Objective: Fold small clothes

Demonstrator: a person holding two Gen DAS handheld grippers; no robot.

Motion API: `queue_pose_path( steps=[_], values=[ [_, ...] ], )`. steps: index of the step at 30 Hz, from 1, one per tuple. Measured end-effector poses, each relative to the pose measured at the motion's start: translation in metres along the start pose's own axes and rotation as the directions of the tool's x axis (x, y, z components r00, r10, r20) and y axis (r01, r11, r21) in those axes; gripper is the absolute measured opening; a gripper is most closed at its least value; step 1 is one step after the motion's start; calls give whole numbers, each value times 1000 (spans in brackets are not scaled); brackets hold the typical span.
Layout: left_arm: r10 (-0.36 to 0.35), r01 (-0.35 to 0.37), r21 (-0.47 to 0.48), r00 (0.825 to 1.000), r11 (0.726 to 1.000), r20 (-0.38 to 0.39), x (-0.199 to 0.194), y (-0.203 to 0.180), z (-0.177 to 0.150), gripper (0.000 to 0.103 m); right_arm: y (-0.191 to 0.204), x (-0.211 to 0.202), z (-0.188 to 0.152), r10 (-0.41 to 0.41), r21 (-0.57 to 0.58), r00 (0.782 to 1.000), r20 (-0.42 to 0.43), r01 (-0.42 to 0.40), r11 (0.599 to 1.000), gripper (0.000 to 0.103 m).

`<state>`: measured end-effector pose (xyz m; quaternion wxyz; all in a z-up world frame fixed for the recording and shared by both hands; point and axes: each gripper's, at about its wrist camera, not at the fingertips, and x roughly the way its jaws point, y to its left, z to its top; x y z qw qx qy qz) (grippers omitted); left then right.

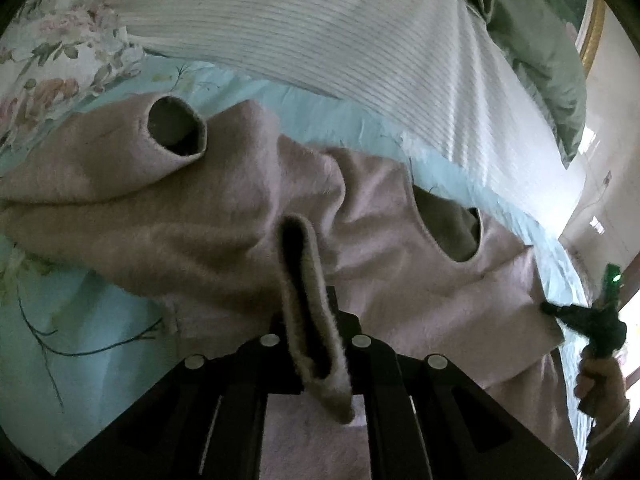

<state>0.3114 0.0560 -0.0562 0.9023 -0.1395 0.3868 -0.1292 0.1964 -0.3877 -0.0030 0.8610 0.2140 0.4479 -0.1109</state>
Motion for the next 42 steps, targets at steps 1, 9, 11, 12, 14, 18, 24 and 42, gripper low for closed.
queue_pose_path(
  steps=[1, 9, 11, 12, 14, 18, 24, 42],
  values=[
    [-2, 2, -3, 1000, 1000, -3, 0, 2, -1, 9, 8, -19, -1, -28, -15, 997, 74, 29, 999, 14],
    [30, -30, 4, 1000, 1000, 7, -12, 6, -6, 12, 59, 19, -39, 89, -154, 988, -123, -107, 982, 21],
    [63, -64, 7, 998, 998, 13, -25, 14, -7, 14, 54, 9, -41, 110, -119, 989, -101, -122, 985, 22],
    [86, -86, 12, 996, 996, 26, -32, 18, -7, 14, 55, 3, -42, 117, -106, 988, -102, -128, 986, 25],
    [136, -137, 16, 989, 990, 55, -47, 27, -2, 18, 61, -13, -43, 155, -114, 985, -82, -164, 980, 35],
    [238, -239, 4, 966, 971, 103, -65, 43, 15, 76, 70, -41, -54, 231, -144, 970, -71, -240, 960, 48],
    [369, -379, 89, 922, 921, 114, -44, 45, 48, 85, 92, -44, -78, 328, -98, 940, -96, -336, 937, 49],
    [393, -399, 153, 917, 904, 71, 5, 81, 82, 2, 103, -37, -98, 362, -52, 922, -141, -372, 927, 50]
  ],
)
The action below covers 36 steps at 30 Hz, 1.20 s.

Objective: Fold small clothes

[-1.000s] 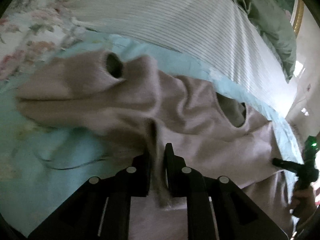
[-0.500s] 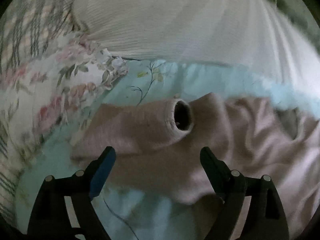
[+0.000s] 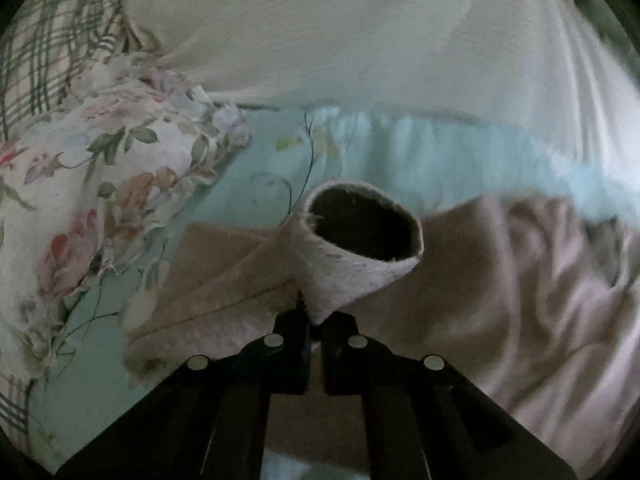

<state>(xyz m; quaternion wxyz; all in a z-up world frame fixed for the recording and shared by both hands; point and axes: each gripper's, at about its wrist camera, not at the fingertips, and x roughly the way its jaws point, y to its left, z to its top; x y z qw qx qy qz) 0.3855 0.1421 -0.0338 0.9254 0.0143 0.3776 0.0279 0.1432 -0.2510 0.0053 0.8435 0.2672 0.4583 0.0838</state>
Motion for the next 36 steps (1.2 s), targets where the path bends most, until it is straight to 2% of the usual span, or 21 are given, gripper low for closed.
queue_pose_path(
  steps=[3, 6, 10, 14, 19, 20, 23, 28, 29, 30, 31, 32, 33, 34, 36],
  values=[
    [-96, 99, -60, 994, 993, 47, -34, -2, 1, 1, 6, 0, -2, 19, -5, 1000, 4, -19, 1000, 50],
    [-185, 193, -79, 977, 978, 102, -72, -18, 6, 1, 10, -6, -3, 30, -12, 999, 23, -30, 999, 50],
    [-330, 343, -73, 933, 937, 140, -114, -66, 8, 1, 8, -25, -4, 35, 4, 997, 73, -36, 999, 50],
    [-458, 464, -19, 879, 886, 130, -139, -142, -2, 1, -6, -47, -8, 22, 44, 993, 119, -28, 999, 50],
    [-544, 542, 42, 838, 839, 49, -131, -238, -24, 1, -35, -70, -17, -13, 117, 987, 162, -6, 993, 50],
    [-553, 551, 49, 833, 833, 21, -124, -258, -30, 1, -42, -74, -19, -21, 133, 985, 169, -1, 991, 50],
    [-548, 549, 68, 836, 833, -40, -101, -299, -48, 1, -55, -82, -21, -34, 164, 982, 183, 4, 987, 50],
    [-507, 519, 117, 854, 847, -119, -69, -330, -76, 2, -69, -89, -19, -44, 195, 978, 204, 3, 981, 50],
    [-501, 517, 122, 855, 848, -137, -66, -331, -78, 5, -70, -88, -18, -42, 196, 978, 206, 0, 981, 50],
    [-495, 514, 122, 855, 849, -156, -63, -330, -81, 15, -70, -87, -17, -39, 199, 978, 207, -3, 980, 51],
    [-501, 524, 114, 846, 844, -182, -62, -329, -84, 33, -70, -85, -15, -33, 202, 978, 206, -10, 979, 53],
    [-503, 528, 109, 843, 842, -190, -63, -324, -85, 44, -69, -83, -13, -27, 204, 978, 205, -16, 979, 62],
    [-500, 524, 109, 846, 845, -187, -67, -319, -87, 62, -68, -80, -10, -20, 205, 978, 205, -23, 978, 68],
    [-494, 515, 116, 853, 849, -171, -75, -313, -89, 69, -66, -77, -7, -15, 204, 979, 205, -28, 979, 69],
    [-492, 511, 131, 858, 850, -147, -92, -295, -95, 69, -60, -69, 0, 5, 186, 980, 199, -42, 982, 69]
  ],
)
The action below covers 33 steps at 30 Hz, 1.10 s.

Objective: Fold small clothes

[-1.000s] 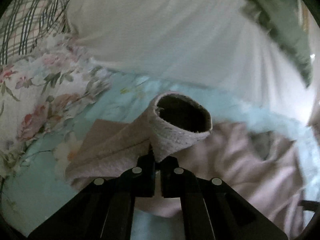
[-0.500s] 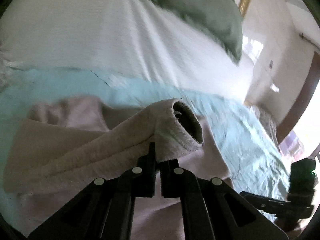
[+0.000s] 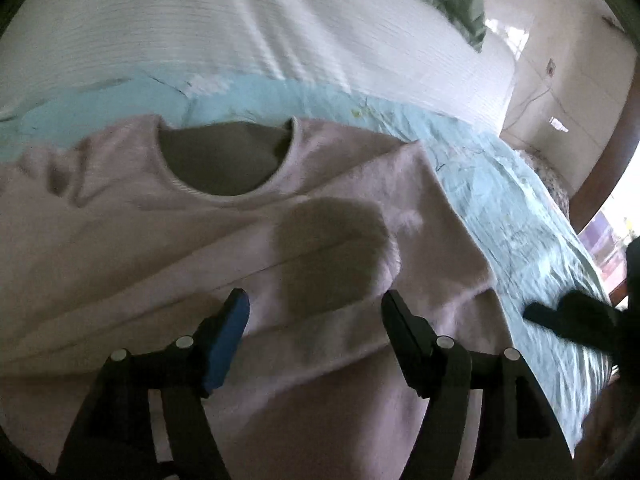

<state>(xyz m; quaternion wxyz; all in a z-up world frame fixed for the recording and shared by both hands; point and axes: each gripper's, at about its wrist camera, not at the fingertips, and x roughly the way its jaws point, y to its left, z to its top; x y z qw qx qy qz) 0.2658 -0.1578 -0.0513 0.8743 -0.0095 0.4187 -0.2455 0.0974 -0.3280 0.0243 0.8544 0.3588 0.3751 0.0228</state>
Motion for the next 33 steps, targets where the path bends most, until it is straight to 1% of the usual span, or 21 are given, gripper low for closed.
queue_pose_path(
  steps=[3, 4, 6, 8, 10, 11, 13, 14, 16, 17, 18, 19, 21, 22, 25, 26, 27, 29, 30, 31, 33],
  values=[
    [15, -15, -7, 1000, 1000, 11, -35, 20, -20, 70, 10, 18, 5, 11, -17, 1000, -24, -12, 1000, 69],
    [36, -35, -19, 999, 999, 22, -48, 31, -28, 70, 14, 26, 7, 4, -26, 999, -36, -5, 1000, 69],
    [100, -98, -58, 994, 993, 33, -70, 57, -40, 70, 19, 42, 11, -21, -48, 998, -54, 19, 999, 69],
    [193, -186, -121, 980, 975, 50, -92, 92, -52, 70, 25, 52, 14, -38, -80, 997, -60, 33, 996, 69],
    [278, -264, -185, 959, 947, 53, -106, 125, -60, 70, 33, 64, 17, -51, -114, 997, -61, 43, 993, 69],
    [306, -290, -219, 951, 932, 43, -110, 145, -64, 70, 37, 71, 19, -57, -134, 996, -64, 48, 990, 69],
    [340, -325, -259, 940, 909, 13, -110, 169, -65, 68, 42, 85, 23, -75, -157, 994, -76, 62, 986, 69],
    [347, -332, -271, 938, 904, 8, -108, 179, -64, 68, 45, 92, 24, -84, -170, 993, -83, 69, 983, 68],
    [336, -327, -259, 942, 909, -10, -99, 190, -59, 68, 49, 106, 26, -108, -204, 990, -94, 87, 975, 44],
    [343, -338, -249, 939, 908, -25, -91, 192, -56, 68, 51, 113, 26, -115, -213, 987, -108, 90, 973, 20],
    [349, -347, -242, 936, 906, -36, -84, 195, -53, 68, 52, 117, 27, -116, -213, 986, -122, 89, 973, 8],
    [356, -358, -240, 933, 902, -51, -77, 198, -52, 68, 53, 119, 29, -109, -211, 986, -128, 80, 974, 8],
    [361, -372, -233, 928, 899, -90, -64, 204, -48, 66, 61, 110, 35, -97, -227, 991, -94, 73, 971, 7],
    [370, -382, -225, 924, 896, -96, -59, 205, -46, 65, 66, 99, 39, -80, -239, 995, -64, 62, 969, 7],
    [398, -406, -217, 914, 887, -84, -51, 204, -38, 64, 79, 58, 52, -26, -264, 999, 46, 37, 964, 6],
    [410, -418, -214, 908, 883, -80, -49, 204, -34, 63, 79, 41, 57, -31, -268, 995, 98, 56, 962, 6],
    [414, -420, -212, 907, 882, -77, -47, 203, -31, 61, 76, 30, 61, -42, -263, 990, 133, 76, 962, 6],
    [400, -407, -211, 913, 889, -75, -45, 202, -29, 59, 60, 7, 70, -68, -215, 977, 204, 112, 970, 6],
    [399, -406, -207, 914, 890, -76, -44, 201, -30, 59, 49, 0, 74, -94, -186, 971, 220, 136, 973, 6],
    [403, -409, -204, 912, 889, -76, -43, 200, -30, 60, 33, -2, 77, -119, -153, 973, 198, 150, 977, 6],
    [401, -409, -232, 912, 883, -81, -42, 203, -28, 60, 18, 3, 76, -128, -129, 980, 154, 148, 981, 6]
  ],
)
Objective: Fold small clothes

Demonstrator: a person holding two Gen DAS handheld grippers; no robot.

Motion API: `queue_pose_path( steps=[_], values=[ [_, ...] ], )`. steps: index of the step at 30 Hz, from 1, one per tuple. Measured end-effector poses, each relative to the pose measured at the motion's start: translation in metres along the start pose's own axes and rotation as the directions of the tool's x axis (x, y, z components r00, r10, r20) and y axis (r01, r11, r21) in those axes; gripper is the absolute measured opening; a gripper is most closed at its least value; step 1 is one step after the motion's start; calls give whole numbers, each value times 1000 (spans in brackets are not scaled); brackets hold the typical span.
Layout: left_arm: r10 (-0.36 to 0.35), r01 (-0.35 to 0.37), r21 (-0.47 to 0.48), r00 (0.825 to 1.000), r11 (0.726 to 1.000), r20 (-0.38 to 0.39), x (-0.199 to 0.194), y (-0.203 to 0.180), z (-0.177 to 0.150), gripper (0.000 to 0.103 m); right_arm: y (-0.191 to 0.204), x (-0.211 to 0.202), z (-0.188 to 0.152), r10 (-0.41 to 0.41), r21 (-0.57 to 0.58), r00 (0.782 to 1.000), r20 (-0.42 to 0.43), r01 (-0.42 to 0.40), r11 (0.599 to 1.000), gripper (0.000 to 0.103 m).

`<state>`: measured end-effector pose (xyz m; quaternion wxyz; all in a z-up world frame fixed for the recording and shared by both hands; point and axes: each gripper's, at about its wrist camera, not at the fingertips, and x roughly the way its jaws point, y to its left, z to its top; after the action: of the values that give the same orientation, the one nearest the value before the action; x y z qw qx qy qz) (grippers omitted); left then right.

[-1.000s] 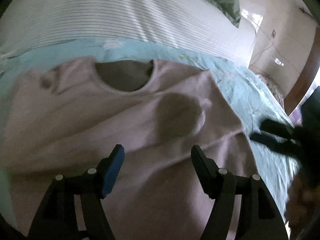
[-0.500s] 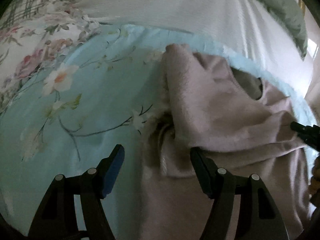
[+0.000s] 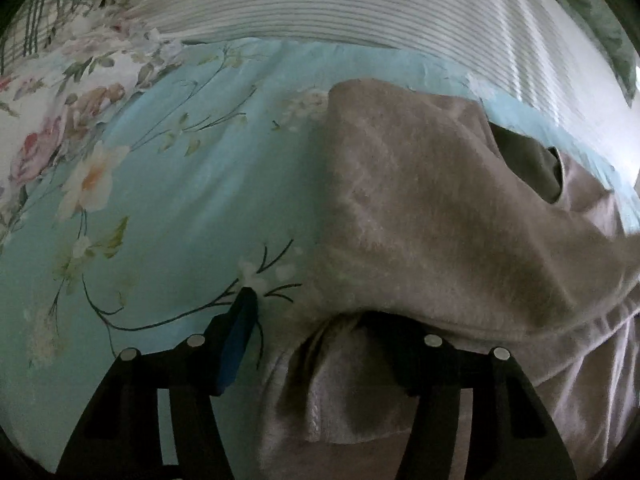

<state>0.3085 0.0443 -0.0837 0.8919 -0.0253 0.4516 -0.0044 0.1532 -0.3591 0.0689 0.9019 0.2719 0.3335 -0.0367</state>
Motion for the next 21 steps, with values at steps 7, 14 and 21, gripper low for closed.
queue_pose_path(
  steps=[7, 14, 21],
  values=[
    [-9, 19, -244, 999, 970, 44, -2, 41, 8, 54, 1, 24, -32, 12, -44, 994, -106, -16, 999, 7],
    [-98, 115, -268, 992, 957, 74, -9, 63, -7, 54, -9, 27, -52, -61, -110, 975, -213, 38, 993, 10],
    [-137, 157, -254, 986, 954, 95, -14, 66, -18, 54, 25, -29, -44, -175, -197, 984, -29, 166, 966, 36]
  ],
)
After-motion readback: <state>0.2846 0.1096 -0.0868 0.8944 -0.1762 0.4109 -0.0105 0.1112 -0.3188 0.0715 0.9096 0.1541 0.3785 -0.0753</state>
